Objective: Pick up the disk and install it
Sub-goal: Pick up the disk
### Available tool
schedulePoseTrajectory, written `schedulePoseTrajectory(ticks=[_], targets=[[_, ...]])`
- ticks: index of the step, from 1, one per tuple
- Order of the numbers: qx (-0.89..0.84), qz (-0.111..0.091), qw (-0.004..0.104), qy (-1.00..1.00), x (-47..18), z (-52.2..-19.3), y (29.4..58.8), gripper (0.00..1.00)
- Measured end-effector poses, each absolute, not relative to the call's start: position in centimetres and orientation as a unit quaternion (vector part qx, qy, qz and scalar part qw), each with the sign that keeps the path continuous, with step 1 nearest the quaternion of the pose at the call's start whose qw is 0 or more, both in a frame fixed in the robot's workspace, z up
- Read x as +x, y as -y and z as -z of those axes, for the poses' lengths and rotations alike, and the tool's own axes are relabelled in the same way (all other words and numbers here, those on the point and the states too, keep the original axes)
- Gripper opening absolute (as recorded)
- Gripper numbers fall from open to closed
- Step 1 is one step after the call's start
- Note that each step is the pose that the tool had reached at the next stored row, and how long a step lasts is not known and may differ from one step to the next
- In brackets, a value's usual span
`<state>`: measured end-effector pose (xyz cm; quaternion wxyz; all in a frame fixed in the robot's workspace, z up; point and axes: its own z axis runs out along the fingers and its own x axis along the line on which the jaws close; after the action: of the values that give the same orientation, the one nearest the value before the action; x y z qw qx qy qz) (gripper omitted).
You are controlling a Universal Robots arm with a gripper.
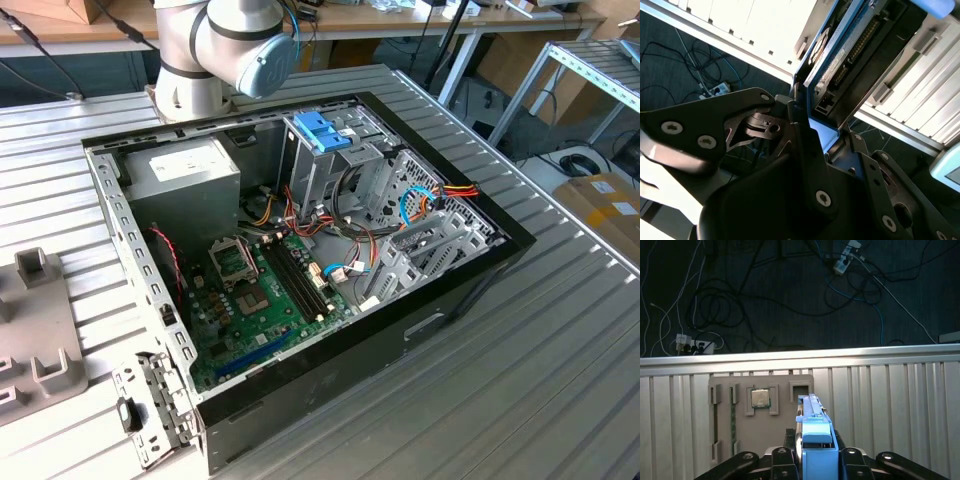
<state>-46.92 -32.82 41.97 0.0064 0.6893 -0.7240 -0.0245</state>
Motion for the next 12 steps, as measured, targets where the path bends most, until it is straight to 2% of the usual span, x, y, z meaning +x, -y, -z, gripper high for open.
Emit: schedulePoseTrajectory(ticks=[12], targets=[[0.689,0.024,0.006,0.724,-46.92,-42.33,32.82,0.37]])
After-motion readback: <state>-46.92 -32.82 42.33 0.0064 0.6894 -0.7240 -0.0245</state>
